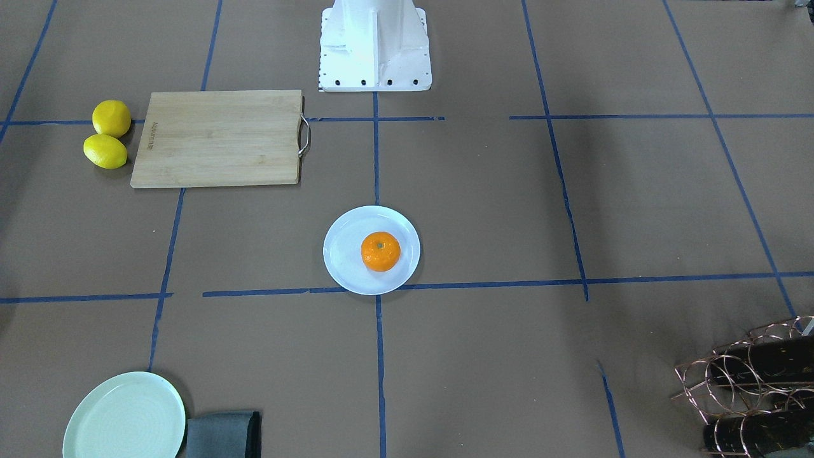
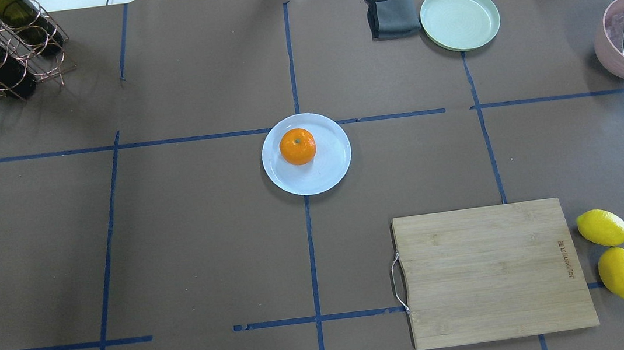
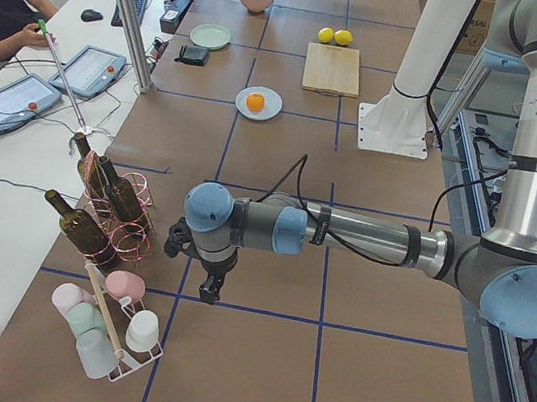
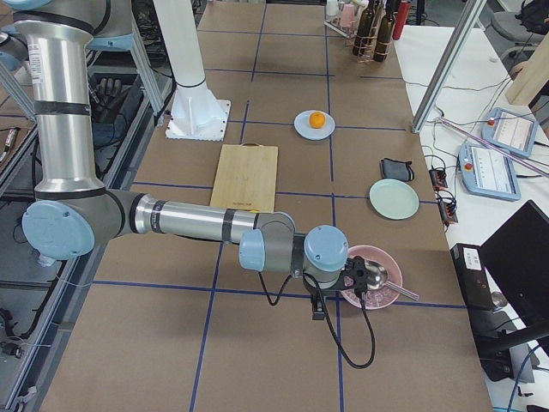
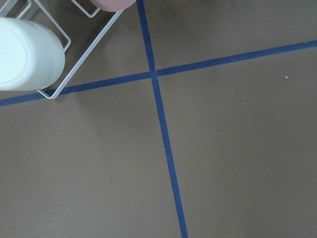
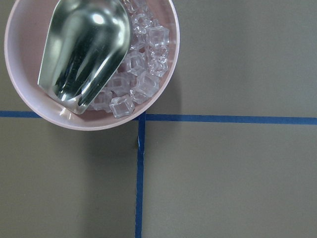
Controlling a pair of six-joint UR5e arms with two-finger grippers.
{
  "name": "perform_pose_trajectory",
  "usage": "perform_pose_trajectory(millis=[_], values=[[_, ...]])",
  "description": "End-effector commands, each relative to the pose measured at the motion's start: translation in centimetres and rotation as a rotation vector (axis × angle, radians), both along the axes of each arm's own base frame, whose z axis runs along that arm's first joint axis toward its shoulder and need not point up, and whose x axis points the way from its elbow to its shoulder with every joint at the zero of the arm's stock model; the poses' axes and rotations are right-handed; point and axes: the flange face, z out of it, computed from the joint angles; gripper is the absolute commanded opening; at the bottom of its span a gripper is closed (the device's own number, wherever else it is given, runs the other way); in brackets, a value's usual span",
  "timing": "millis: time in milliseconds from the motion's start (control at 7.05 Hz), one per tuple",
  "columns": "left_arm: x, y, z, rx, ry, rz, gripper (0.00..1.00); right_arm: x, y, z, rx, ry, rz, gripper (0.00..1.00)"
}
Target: Pick orange to plate
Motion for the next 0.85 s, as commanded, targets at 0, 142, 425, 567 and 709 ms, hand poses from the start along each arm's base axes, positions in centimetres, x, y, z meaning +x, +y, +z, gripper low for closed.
perform_pose_trajectory(millis=[0, 142, 425, 567, 709], values=[[0.0, 0.0, 0.0, -0.001, 0.0, -0.001, 1.0, 0.01, -0.17, -0.18, 0.004, 0.0, 0.001, 1.0], [0.0, -0.07, -0.07, 0.0, 0.0, -0.001, 1.0, 0.01, -0.17, -0.18, 0.004, 0.0, 0.001, 1.0], [0.0, -0.07, -0.07, -0.001, 0.0, -0.002, 1.0, 0.03, -0.33, -0.34, 0.007, 0.0, 0.001, 1.0], [0.0, -0.07, -0.07, -0.001, 0.0, -0.002, 1.0, 0.02, -0.33, -0.35, 0.007, -0.001, 0.001, 1.0], [0.0, -0.04, 0.3, -0.007, 0.0, -0.001, 1.0, 0.02, -0.32, -0.33, 0.006, -0.001, 0.001, 1.0]])
